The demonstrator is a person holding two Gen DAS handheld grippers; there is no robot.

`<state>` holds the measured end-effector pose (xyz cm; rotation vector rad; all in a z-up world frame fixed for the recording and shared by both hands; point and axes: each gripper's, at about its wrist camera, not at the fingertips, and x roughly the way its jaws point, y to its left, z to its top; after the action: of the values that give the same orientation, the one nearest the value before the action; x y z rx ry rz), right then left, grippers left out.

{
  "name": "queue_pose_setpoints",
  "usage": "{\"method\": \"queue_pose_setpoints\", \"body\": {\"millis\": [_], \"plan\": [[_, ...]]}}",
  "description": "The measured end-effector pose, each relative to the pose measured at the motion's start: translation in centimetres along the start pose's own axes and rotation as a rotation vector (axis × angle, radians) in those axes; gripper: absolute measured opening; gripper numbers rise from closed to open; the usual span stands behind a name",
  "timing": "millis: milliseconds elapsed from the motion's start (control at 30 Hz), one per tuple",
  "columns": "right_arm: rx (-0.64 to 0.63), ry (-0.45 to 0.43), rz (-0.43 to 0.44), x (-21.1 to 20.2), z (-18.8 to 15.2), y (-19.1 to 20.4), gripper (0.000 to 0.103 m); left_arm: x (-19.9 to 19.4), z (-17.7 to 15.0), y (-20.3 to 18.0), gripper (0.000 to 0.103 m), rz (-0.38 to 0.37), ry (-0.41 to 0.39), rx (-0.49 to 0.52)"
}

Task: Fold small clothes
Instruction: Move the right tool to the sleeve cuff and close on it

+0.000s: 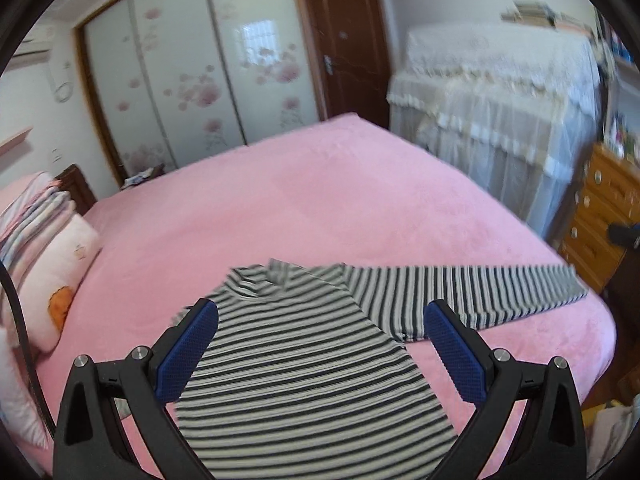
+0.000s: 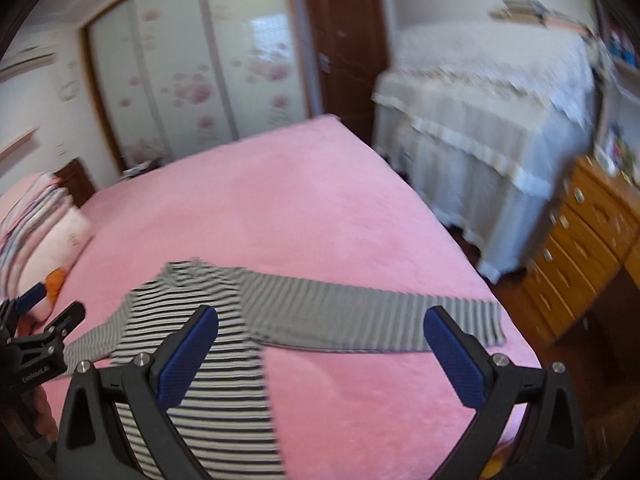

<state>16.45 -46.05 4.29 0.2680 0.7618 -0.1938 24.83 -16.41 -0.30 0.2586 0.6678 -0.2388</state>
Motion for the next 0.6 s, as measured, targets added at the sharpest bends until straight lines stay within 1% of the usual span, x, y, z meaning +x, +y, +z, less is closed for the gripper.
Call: {"method": "queue_pose_setpoints", "body": {"millis": [67, 100, 133, 167, 267, 333, 400, 500, 600], "plan": [[0.041, 0.046, -0.024, 2.6, -0.1, -3.5, 0.092, 3.8, -0.5, -2.0, 0.102, -0.033, 0.058, 0.025], [0.065, 0.072, -0.046, 4.1, -0.3, -5.4, 0.087, 6.0, -0.8, -3.2, 0.102, -0.053, 0.093, 0.036], [0.089, 0.099, -0.073, 5.6, -0.6, -7.2, 0.083, 7.4, -1.3, -3.9, 0.102, -0.063, 0.117, 0.040], [0.112, 0.122, -0.085, 7.0, -0.9, -8.9, 0.083, 9.7, -1.9, -5.1, 0.102, -0.079, 0.148, 0.048], [0.187, 0.203, -0.130, 11.1, -2.3, -14.0, 0.079, 14.2, -3.3, -8.0, 0.102, -0.093, 0.205, 0.074], [0.260, 0.257, -0.140, 13.5, -3.6, -17.7, 0.074, 16.6, -4.2, -9.7, 0.102, -0.087, 0.231, 0.088], [0.325, 0.306, -0.146, 15.5, -4.7, -20.5, 0.073, 19.2, -5.0, -11.7, 0.102, -0.075, 0.255, 0.114], [0.393, 0.378, -0.148, 17.9, -6.5, -23.6, 0.071, 21.9, -6.1, -13.9, 0.102, -0.081, 0.307, 0.131], [0.437, 0.424, -0.136, 19.5, -8.0, -24.7, 0.071, 23.4, -6.9, -16.2, 0.102, -0.092, 0.321, 0.150]]}}
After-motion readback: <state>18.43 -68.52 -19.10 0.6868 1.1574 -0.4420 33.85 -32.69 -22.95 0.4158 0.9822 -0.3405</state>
